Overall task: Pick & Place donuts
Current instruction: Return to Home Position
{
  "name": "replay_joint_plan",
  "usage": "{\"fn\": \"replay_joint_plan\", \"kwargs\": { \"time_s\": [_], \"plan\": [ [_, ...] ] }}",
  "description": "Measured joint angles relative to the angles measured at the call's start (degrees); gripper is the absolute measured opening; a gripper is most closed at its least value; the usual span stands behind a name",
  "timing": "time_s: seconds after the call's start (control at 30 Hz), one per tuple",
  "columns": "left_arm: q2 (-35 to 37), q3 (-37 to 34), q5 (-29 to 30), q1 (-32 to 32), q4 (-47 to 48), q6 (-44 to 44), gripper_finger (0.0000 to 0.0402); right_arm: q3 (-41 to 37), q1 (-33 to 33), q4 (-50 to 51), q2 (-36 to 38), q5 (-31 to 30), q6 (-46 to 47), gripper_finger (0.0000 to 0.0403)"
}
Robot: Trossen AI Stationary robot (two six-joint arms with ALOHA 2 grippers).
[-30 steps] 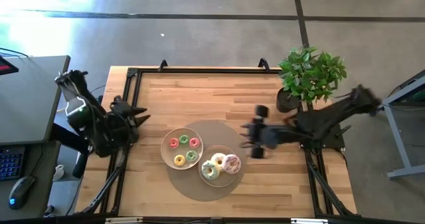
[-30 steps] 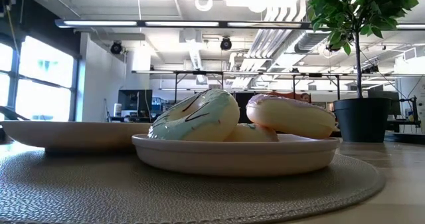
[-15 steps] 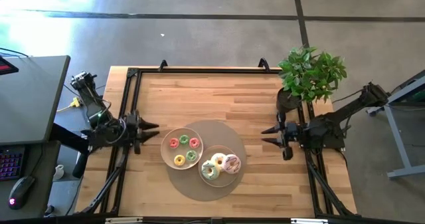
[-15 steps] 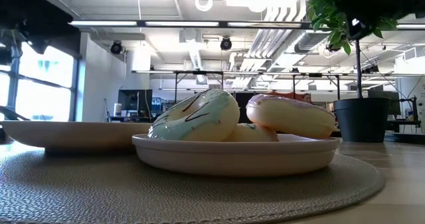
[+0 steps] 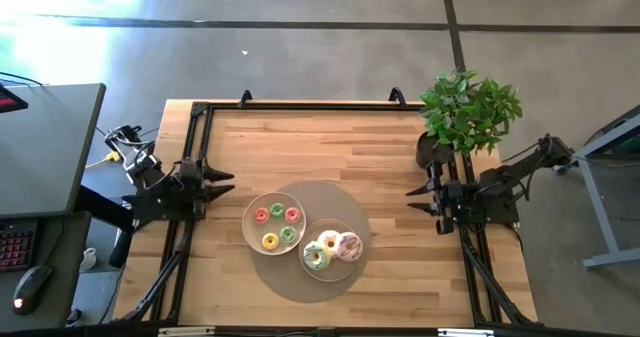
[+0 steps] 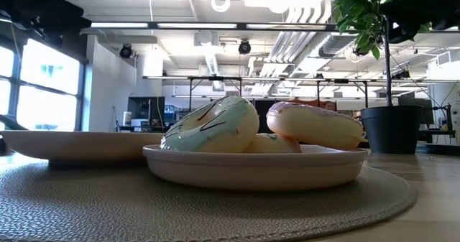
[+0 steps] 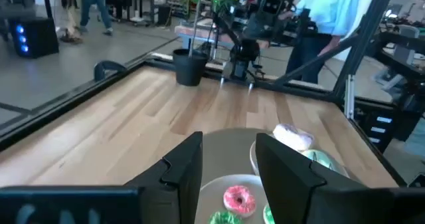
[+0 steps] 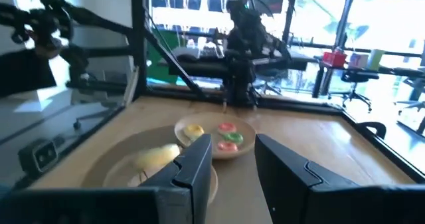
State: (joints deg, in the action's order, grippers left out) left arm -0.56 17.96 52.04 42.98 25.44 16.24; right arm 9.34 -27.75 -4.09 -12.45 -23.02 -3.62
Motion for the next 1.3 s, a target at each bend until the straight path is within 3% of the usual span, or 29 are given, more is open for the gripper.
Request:
{"fn": "replay_joint_plan", "kwargs": {
  "time_s": [0.2,0.4,0.57,0.7,0.97,1.13,1.3],
  "plan": [
    [-0.01,-2.51,-2.23,-3.45,-3.93,-1.31,0.0138,-0.30,0.00,2.23,3.86,-1.26,-0.99,0.0113],
    [0.07,-9.50,-11.82,-7.19,-14.88,-9.94,0.0138,-2.52,0.00,2.74,5.98,-0.70,-0.30,0.0113],
    [0.07,-13.45,-17.86,-11.87,-20.63,-12.23,0.0138,-4.00,0.08,2.68,6.86,-0.68,0.37,0.0113],
    [0.09,-16.17,-26.82,-17.01,-27.74,-13.50,0.0138,-5.03,0.79,2.06,7.80,-0.64,0.59,0.0113],
    [0.05,-16.79,-36.54,-28.68,-27.99,-16.22,0.0138,-8.75,4.36,-1.40,8.88,0.39,0.79,0.0113],
    [-0.62,-16.86,-36.39,-33.17,-27.83,-15.36,0.0138,-8.76,7.06,-0.85,8.88,3.39,3.57,0.0113],
    [-0.68,-16.90,-36.23,-33.59,-27.83,-14.49,0.0138,-8.76,8.99,0.04,8.74,5.42,3.00,0.0113]
  ]
}}
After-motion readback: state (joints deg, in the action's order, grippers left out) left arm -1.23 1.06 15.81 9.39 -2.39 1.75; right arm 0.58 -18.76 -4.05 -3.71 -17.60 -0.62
